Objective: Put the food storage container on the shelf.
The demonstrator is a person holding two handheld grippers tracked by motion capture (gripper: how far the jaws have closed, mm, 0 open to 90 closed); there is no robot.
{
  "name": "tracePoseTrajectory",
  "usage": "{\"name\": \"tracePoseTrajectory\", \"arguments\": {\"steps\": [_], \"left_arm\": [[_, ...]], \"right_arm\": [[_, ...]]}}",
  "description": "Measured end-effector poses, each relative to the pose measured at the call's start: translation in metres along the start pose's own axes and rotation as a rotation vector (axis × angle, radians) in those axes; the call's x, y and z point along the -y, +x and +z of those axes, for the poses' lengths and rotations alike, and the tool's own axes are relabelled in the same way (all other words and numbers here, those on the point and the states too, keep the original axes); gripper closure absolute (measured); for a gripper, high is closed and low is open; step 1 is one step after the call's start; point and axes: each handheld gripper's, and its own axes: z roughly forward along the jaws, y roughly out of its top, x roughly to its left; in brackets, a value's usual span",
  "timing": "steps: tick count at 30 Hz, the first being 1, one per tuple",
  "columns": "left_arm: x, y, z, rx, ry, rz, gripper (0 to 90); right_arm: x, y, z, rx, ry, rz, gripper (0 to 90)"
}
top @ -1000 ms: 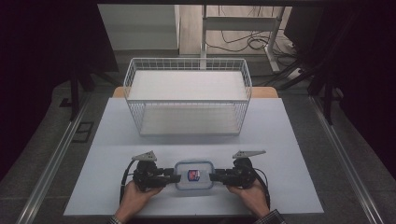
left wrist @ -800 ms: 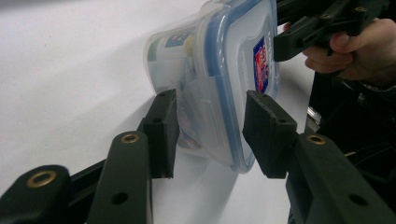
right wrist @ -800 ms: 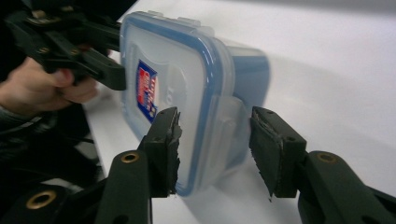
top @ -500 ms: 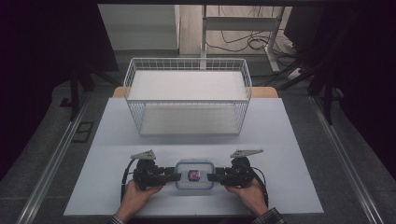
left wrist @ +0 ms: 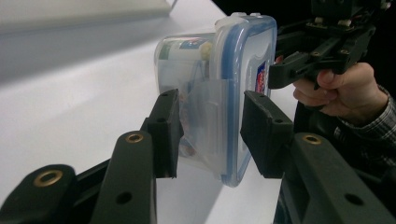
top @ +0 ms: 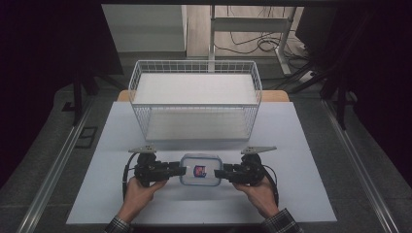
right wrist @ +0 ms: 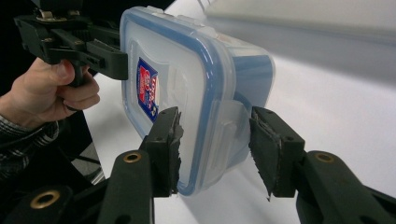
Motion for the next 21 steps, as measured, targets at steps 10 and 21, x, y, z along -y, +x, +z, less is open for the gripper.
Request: {"name": "tracePoseTrajectory", "arguments": {"steps": [10,21], "left_arm": [[-0.044,-0.009,-0.014,-0.007,-0.06,0.027,58.1],[-0.093,-0.019,-0.028,-0.022,-0.124,0.056,58.0]], "right_arm": [[-0.047,0.007,-0.016,0.007,-0.059,-0.025,54.1],[-0.098,0.012,-0.034,0.008,-0.121,-0.05,54.3]]}}
